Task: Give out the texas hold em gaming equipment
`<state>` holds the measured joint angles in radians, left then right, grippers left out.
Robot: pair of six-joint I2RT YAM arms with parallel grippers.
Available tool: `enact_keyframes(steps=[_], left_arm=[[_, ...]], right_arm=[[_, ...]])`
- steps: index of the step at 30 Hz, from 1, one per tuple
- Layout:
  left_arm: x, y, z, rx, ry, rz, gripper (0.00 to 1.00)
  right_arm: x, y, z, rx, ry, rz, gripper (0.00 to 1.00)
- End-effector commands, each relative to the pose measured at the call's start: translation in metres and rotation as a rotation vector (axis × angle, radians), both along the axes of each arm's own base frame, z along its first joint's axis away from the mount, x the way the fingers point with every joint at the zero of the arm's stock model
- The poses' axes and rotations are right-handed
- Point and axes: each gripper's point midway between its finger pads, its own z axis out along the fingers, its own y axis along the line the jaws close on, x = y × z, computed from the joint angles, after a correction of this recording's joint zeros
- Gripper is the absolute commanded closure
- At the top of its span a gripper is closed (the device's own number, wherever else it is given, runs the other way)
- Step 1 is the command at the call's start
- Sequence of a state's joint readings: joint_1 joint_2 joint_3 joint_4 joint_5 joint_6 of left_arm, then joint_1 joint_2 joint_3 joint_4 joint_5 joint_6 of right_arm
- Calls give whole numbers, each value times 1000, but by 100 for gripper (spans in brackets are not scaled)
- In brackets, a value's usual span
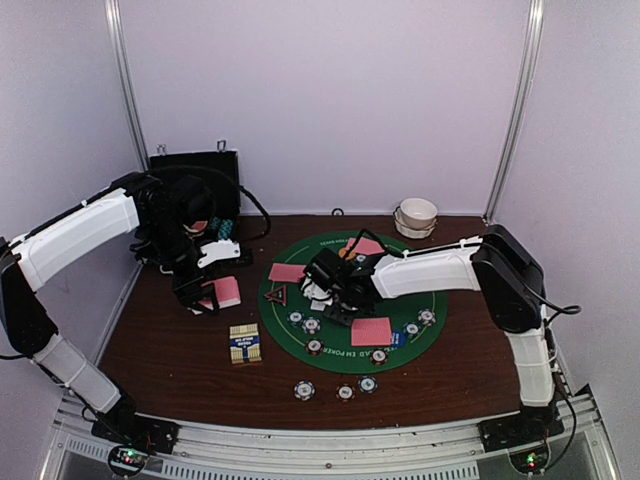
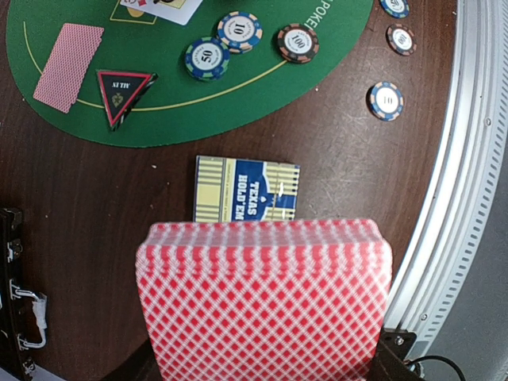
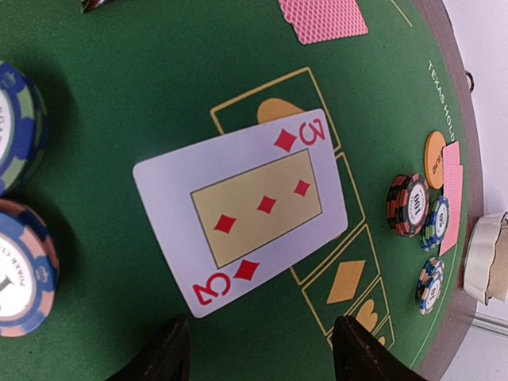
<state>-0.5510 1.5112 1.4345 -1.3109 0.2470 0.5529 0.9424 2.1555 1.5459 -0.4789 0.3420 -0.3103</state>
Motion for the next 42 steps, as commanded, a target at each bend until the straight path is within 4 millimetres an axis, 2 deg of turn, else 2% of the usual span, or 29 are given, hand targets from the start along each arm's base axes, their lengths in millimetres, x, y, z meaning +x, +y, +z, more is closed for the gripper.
enact_keyframes(steps=[1,12,14,16,17,18,21,23,26,29,33,38,42], left_arm=[[4,-3,9,-27,-15,-2,100],[4,-4,9,-32,-13,2,100],[3,-4,9,-32,-14,0,100],[3,-4,9,-31,-13,0,100],[4,-4,9,-31,-12,0,100],[3,-4,9,-31,-11,0,100],[4,-5,9,-34,-11,-1,100],[4,-4,10,-32,-14,0,100],[4,-4,11,-32,-17,0,100],[5,-4,12,-33,-21,-1,100],[5,-5,12,-36,-18,-2,100],[5,-5,13,-37,-22,-1,100],[5,-5,13,-39,-21,-2,100]], right_arm=[[19,-12,-17,-34,-21,-45,38],[29,-5,-5,9,-42,-75,38],[29,-6,1,28,-51,-90,38],[32,-9,18,62,-90,-127,34],[33,-11,28,92,-114,-148,12],[36,-14,45,141,-156,-187,1],[42,-25,93,290,-284,-314,1],[44,-30,118,408,-295,-382,0],[44,-30,139,579,-172,-430,0],[36,-15,154,738,-38,-415,1],[20,5,161,867,132,-402,1],[-15,41,162,946,461,-362,1],[-46,63,181,1081,663,-349,1]])
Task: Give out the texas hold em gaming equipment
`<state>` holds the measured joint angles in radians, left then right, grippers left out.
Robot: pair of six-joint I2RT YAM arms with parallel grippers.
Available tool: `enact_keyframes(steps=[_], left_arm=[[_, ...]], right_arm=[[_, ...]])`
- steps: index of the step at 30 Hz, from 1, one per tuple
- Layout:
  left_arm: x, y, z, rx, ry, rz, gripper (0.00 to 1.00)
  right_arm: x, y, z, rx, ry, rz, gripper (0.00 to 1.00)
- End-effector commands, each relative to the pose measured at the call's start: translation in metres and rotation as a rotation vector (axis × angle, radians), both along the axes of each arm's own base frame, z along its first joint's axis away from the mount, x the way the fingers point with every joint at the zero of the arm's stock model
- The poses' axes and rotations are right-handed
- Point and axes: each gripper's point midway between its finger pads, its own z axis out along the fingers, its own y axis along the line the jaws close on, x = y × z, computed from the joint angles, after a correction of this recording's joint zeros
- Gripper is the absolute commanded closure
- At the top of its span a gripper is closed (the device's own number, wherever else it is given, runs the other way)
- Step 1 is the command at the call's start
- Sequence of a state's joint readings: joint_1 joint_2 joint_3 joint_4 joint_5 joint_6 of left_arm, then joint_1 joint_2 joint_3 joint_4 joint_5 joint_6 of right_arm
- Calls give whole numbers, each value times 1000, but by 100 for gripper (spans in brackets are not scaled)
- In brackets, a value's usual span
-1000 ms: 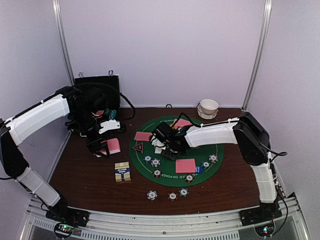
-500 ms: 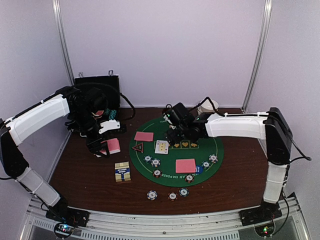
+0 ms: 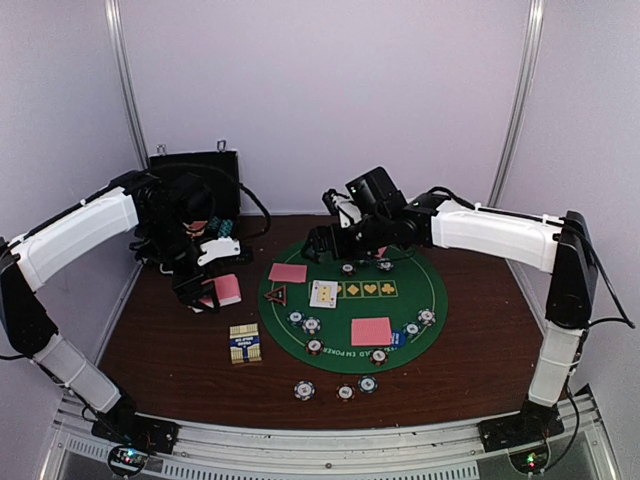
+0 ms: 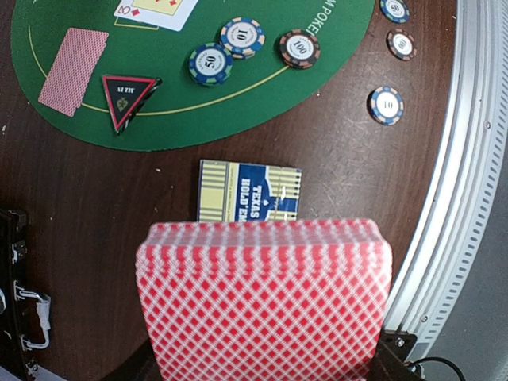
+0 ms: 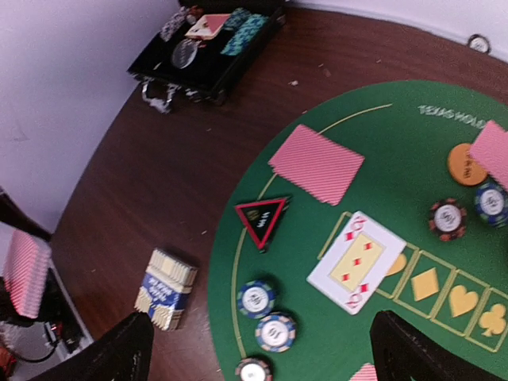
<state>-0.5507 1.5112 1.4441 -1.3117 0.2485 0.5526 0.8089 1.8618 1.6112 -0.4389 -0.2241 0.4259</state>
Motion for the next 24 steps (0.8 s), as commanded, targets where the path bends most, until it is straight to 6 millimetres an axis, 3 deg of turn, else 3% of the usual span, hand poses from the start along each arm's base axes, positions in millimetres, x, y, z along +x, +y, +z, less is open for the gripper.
enact_keyframes(steps=[1,8,13,24], left_arm=[[3,-4,10,-34,-11,-2,100],[3,-7,9,-42,-2,2,100],[4,-7,8,-41,2,3,100],[6,-10,11,-54,-4,5,100]], right_arm=[[-53,30,21,222,242,106,2],[-84,56,29,434,451,141,3],[-101,74,38,479,510,182,2],[-118,109,35,568,597,242,4]])
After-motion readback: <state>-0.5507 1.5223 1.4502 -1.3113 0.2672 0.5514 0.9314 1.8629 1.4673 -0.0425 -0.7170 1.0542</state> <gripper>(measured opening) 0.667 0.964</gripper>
